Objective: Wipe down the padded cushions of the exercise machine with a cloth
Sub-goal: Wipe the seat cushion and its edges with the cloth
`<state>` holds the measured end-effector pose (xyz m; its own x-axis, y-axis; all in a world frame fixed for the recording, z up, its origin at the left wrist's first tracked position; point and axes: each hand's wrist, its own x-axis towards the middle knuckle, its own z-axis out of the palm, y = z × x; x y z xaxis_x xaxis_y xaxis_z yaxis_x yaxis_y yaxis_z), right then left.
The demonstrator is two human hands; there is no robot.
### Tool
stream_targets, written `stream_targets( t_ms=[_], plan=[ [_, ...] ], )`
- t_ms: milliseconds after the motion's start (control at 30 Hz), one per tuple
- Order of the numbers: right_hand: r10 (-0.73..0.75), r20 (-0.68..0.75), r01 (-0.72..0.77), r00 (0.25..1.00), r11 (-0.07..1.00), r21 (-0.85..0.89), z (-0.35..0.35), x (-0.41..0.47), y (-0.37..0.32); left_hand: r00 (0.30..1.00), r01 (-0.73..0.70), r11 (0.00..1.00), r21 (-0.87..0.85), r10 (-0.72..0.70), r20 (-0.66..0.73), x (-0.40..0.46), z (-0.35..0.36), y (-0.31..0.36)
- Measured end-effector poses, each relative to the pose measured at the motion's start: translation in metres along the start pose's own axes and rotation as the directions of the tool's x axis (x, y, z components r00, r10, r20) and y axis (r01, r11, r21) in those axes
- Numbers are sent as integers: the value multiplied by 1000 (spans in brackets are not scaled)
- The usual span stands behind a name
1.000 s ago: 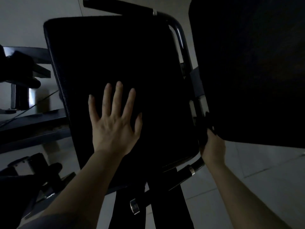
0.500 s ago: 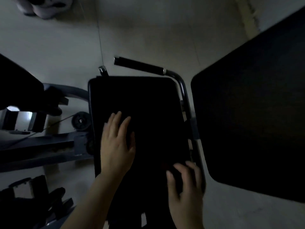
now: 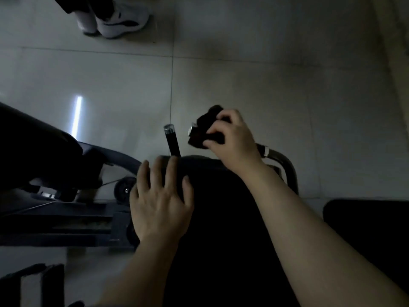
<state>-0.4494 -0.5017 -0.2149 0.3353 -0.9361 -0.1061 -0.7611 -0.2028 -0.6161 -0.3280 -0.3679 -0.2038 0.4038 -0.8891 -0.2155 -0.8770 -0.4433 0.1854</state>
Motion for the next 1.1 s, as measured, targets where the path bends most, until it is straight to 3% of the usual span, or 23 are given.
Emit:
stream_targets(
  t_ms=[100,300,367,500,567,633,667,733,800,900,1000,1100],
  plan=[
    [-75,280,107,957,989,-102,14,33,9,999,17,1000,12,-17,29,1,0,1],
    [-60,250,69,966,997,-30,4,29,43,998,28,1000,3,-28,60,5,-3,2],
    [1,285,9,959,999,-32,-5,31,53,998,40,999,-2,-40,57,5,-3,2],
    [150,301,-93,942,976,-196,-33,14,94,998,46,999,-14,-45,54,6,-3,3],
    [288,283,-214,915,940,-267,-44,1,111,998,42,999,-10,-41,49,5,-4,2],
    [489,258,-354,833,830,-430,-48,-7,129,998,40,999,2,-40,40,5,-3,2],
    [610,244,-428,754,738,-521,-50,-11,138,998,37,999,4,-38,43,5,-3,3],
    [817,254,-597,517,558,-577,-51,-17,154,999,36,999,2,-36,23,5,-3,2],
    [888,330,-644,321,460,-611,-53,-22,153,999,39,999,17,-40,20,5,-2,3],
    [895,401,-597,197,434,-675,-49,-29,150,999,31,999,13,-31,15,6,-1,2],
    [893,376,-623,249,445,-643,-43,-31,147,1000,27,1000,8,-27,-2,4,-1,1],
    [881,226,-665,416,464,-585,-43,-22,150,1000,26,999,20,-26,-1,5,1,1]
  ],
)
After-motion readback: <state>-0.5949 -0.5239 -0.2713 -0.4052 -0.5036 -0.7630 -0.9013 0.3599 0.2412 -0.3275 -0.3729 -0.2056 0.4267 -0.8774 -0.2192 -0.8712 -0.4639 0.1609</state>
